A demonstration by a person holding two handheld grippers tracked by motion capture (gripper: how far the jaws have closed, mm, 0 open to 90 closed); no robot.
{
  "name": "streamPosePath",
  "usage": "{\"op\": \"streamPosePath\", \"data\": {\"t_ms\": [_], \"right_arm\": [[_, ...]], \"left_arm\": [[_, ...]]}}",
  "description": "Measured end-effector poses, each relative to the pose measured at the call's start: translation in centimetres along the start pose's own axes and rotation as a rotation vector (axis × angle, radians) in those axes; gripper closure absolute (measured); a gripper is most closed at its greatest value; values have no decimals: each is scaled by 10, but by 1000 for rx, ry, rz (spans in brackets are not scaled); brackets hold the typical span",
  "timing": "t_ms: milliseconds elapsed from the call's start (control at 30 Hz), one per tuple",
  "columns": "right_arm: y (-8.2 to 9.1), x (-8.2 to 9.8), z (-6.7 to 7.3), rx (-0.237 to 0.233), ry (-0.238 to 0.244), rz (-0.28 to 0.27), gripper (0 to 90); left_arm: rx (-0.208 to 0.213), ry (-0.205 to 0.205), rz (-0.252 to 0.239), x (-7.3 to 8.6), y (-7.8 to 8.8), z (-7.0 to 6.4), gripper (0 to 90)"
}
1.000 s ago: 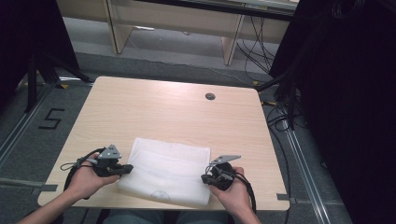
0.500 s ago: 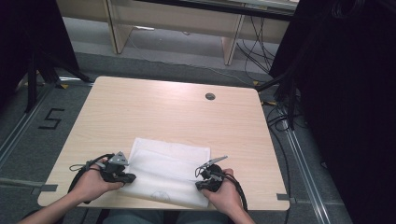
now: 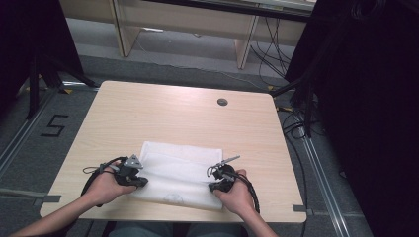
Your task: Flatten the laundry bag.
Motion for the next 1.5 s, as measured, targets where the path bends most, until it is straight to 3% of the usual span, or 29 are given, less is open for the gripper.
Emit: {"op": "streamPosePath", "data": {"t_ms": [33,133,167,233,267,367,433,600,633,700,833,867,900,967,1133,1167,1200,1500], "right_arm": [[0,-1,-2,6,0,-2,900],[0,-4,-5,8,-22,-1,900],[-1,-5,-7,14,-24,-1,900],[-2,-7,-9,14,-19,-12,900],[-2,-8,-10,20,-18,-8,900],[-3,-10,-13,30,-15,-10,900],[-3,-13,-15,35,-8,-22,900],[-3,-15,-18,52,-33,-14,900],[-4,-17,-21,54,-15,-29,900],[-4,-18,-23,58,-13,-29,900],[-5,-20,-26,64,-37,-24,900],[-5,-22,-28,67,-24,-37,900],[-4,-22,-27,54,-46,-26,900],[-5,-23,-30,74,-24,-38,900],[-5,-23,-31,59,-47,-33,900],[-6,-24,-32,66,-28,-45,900],[-5,-23,-31,74,-59,-33,900],[-5,-24,-33,73,-50,-46,900]], "left_arm": [[2,44,-30,-3,-3,-2,874],[-3,9,-8,-4,-3,2,874],[-6,39,-37,-6,-5,1,874],[1,19,-12,-6,-4,3,874],[-8,33,-33,-8,-6,3,874],[-9,36,-22,-9,-7,5,874],[-14,58,-45,-13,-10,7,874],[-21,40,-41,-19,-13,12,874],[-26,37,-32,-19,-12,13,874],[-30,61,-45,-21,-15,13,874],[-25,63,-52,-25,-17,16,873],[-42,69,-48,-26,-18,17,873],[-36,66,-52,-27,-18,16,873],[-40,60,-54,-28,-20,17,873],[-42,63,-54,-29,-19,18,872],[-41,57,-57,-30,-20,19,872],[-41,57,-57,-30,-20,19,872],[-48,76,-72,-30,-21,19,865]]}}
Point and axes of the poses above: each handheld gripper's, and its own axes: y roughly backward along the jaws, x roughly out of its underside, z roughly to its left, the point moved 8 cm from there along -y, roughly forward along the jaws
